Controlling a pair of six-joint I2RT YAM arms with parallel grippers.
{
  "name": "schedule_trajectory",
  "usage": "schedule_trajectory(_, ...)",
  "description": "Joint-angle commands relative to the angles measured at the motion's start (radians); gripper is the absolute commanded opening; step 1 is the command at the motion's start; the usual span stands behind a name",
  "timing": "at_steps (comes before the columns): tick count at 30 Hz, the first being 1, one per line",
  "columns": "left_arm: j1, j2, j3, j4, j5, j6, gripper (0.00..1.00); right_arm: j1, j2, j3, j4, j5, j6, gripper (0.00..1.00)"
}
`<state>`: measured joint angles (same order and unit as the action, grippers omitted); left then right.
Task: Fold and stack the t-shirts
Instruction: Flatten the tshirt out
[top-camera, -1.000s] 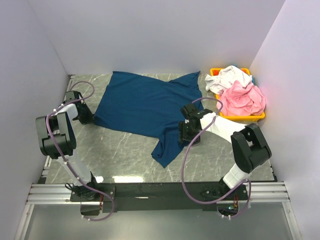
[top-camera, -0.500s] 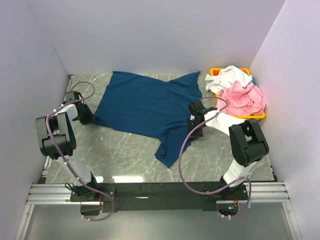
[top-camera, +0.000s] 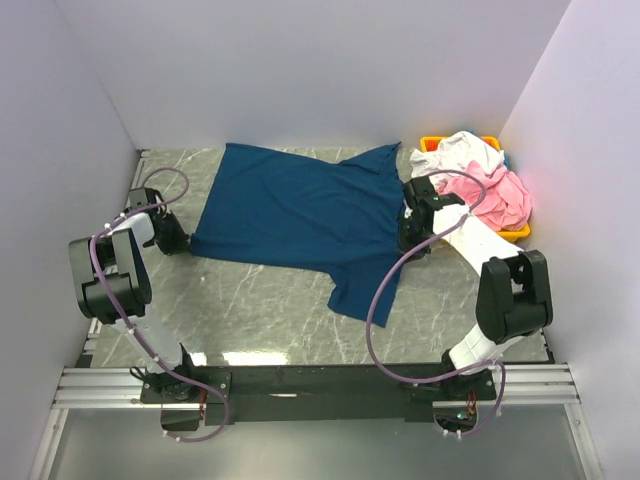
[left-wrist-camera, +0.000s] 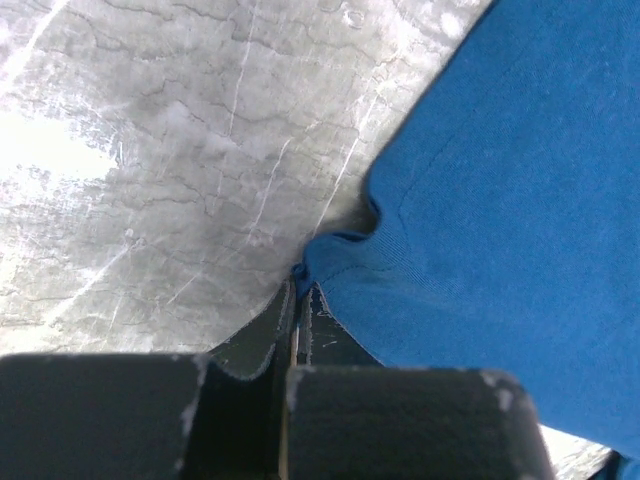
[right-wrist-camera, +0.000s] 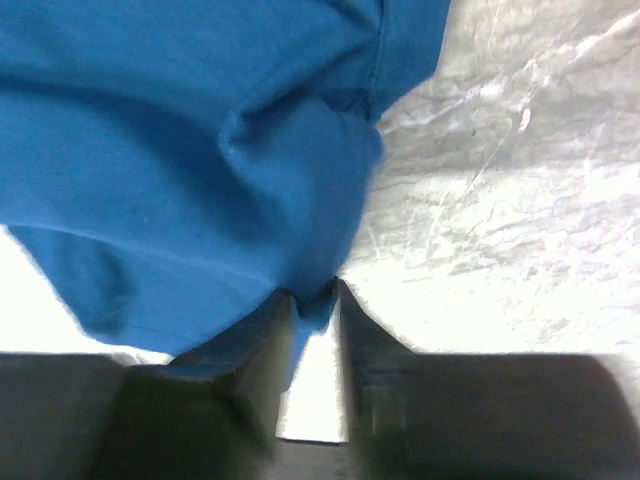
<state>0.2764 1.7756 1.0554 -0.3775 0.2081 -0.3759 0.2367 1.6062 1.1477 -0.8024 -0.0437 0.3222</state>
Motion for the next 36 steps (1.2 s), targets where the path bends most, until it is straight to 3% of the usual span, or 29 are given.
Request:
schedule_trajectory(1, 0.004, -0.012, -0.006, 0.006, 0.023, 0.04, 0.0, -0.004, -0.061, 0.064, -0.084, 0.025, -0.009, 0.37)
schedule_trajectory(7, 0.006, 0.007, 0.02, -0.006, 0.034, 0.049, 0.0, 0.024, -0.188, -0.06, -0.098, -0.08, 0.055, 0.47)
schedule_trajectory(15, 0.004, 0.018, 0.035, -0.009, 0.051, 0.052, 0.0, 0.136, -0.262, -0.324, 0.006, -0.174, 0.179, 0.44)
schedule_trajectory(29, 0.004, 0.022, 0.045, -0.014, 0.06, 0.054, 0.0, 0.205, -0.14, -0.401, 0.117, -0.236, 0.193, 0.41)
schedule_trajectory(33, 0.004, 0.024, 0.045, -0.015, 0.059, 0.057, 0.0, 0.23, -0.111, -0.401, 0.109, -0.225, 0.199, 0.36)
schedule_trajectory(35, 0.006, 0.024, 0.044, -0.015, 0.057, 0.06, 0.0, 0.237, -0.115, -0.399, 0.1, -0.223, 0.202, 0.29)
schedule_trajectory(36, 0.006, 0.025, 0.045, -0.015, 0.056, 0.06, 0.0, 0.24, -0.123, -0.399, 0.092, -0.223, 0.202, 0.19)
